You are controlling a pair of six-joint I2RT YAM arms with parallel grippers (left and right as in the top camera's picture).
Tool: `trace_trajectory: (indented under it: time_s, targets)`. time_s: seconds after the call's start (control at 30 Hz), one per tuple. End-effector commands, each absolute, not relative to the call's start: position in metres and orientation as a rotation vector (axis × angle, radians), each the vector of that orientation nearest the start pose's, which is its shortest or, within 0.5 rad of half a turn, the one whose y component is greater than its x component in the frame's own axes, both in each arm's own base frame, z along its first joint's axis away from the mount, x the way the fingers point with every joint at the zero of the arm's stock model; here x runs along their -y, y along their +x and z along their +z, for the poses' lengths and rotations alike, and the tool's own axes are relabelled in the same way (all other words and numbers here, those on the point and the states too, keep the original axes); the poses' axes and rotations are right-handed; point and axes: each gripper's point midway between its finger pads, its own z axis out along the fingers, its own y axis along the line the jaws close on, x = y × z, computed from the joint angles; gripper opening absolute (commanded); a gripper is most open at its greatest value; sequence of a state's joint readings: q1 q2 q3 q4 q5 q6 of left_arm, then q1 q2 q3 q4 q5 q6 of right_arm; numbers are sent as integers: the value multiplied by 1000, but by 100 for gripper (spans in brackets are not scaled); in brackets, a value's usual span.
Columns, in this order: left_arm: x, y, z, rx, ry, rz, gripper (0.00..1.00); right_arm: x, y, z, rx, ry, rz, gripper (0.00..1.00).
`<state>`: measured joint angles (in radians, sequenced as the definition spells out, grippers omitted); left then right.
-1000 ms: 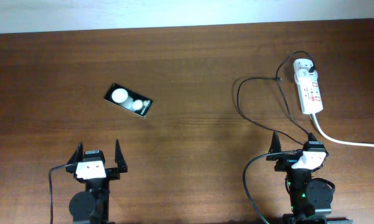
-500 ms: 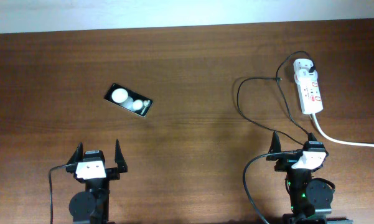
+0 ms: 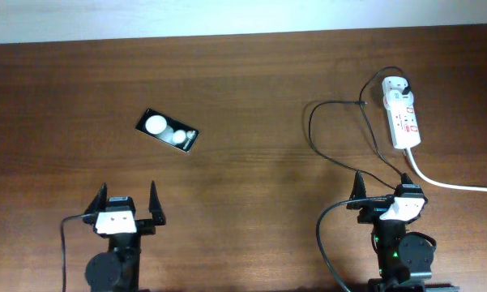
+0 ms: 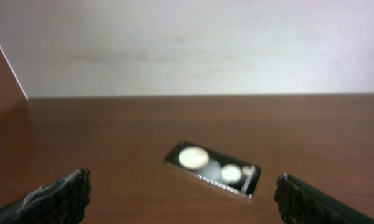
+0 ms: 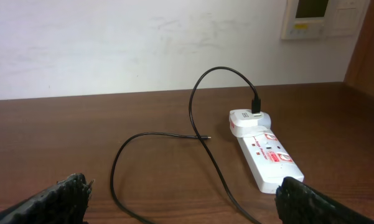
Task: Plug charger to phone and switch on socket
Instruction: 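Reach the left gripper down to the black phone and grasp it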
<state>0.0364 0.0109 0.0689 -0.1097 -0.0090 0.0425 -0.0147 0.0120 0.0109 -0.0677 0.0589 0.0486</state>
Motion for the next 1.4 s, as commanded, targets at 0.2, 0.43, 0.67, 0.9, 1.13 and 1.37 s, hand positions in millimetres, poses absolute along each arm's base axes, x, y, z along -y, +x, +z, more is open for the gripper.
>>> trace_trajectory:
  time_s: [0.2, 0.43, 0.67, 0.9, 1.13, 1.37]
  targets:
    - [-10, 252, 244, -1742, 14, 72, 99, 10, 246, 156, -1644, 83, -8, 99]
    - [-9, 304, 259, -2205, -80, -23, 99, 10, 246, 156, -1644, 83, -8, 99]
    - [38, 326, 214, -2485, -79, -414, 100, 10, 246, 156, -1644, 83, -8, 99]
    - [25, 357, 236, -2440, -618, -165, 100, 10, 246, 156, -1644, 83, -8, 99]
    - [36, 429, 188, -2676, -847, -85, 99, 10, 246, 156, -1644, 83, -8, 99]
    - [34, 439, 111, -2800, -1023, -40, 99, 10, 246, 156, -1644, 83, -8, 99]
